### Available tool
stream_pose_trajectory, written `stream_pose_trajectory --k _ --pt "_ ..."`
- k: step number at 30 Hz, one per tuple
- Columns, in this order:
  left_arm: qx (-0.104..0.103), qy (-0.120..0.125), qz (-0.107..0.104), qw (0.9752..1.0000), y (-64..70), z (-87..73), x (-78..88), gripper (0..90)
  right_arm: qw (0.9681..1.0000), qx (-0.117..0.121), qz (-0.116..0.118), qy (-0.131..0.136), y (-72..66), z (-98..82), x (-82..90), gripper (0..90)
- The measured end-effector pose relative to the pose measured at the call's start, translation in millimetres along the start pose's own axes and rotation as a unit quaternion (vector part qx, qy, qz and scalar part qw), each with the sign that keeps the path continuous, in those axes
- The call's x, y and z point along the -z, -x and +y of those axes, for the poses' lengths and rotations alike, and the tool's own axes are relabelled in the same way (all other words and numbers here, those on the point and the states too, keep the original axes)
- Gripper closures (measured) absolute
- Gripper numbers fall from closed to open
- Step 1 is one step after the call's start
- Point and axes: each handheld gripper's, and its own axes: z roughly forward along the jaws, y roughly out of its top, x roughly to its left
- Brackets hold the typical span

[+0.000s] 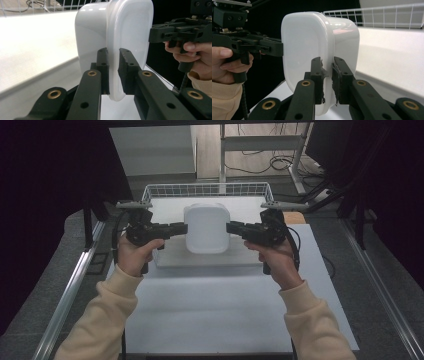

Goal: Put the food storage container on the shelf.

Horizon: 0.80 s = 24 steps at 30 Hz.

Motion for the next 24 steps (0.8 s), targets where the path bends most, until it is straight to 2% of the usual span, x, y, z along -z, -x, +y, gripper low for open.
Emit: stream_pose_trajectory --k 2,8,17,18,20,24 --pt "-0.003 -0.001 0.004 1.0000 -2.2 10.2 -0.3 79.3 1.0000 0.003 0.001 -0.002 2.2 10.0 -1.0 79.4" --pt "-0.004 -0.003 0.006 1.0000 -11.3 26.1 -3.2 78.9 1.0000 0.005 0.004 -0.006 6.9 27.3 -5.1 79.8" --pt "0.019 -0.018 0.003 0.9997 -34.3 47.7 -10.0 78.5 0.9997 0.000 0.006 -0.022 19.6 52.7 -20.9 80.1" --pt "0.023 -0.023 0.002 0.9995 -41.1 51.5 -12.6 78.5 0.9996 -0.006 0.008 -0.028 24.4 57.7 -26.4 80.1" --pt "0.028 -0.026 0.003 0.9993 -44.0 53.1 -14.2 78.5 0.9994 -0.009 0.007 -0.031 25.8 59.1 -28.4 80.1" --pt "0.047 -0.040 0.000 0.9981 -59.5 58.9 -23.8 78.3 0.9987 -0.026 0.004 -0.044 35.2 65.2 -38.5 80.0"
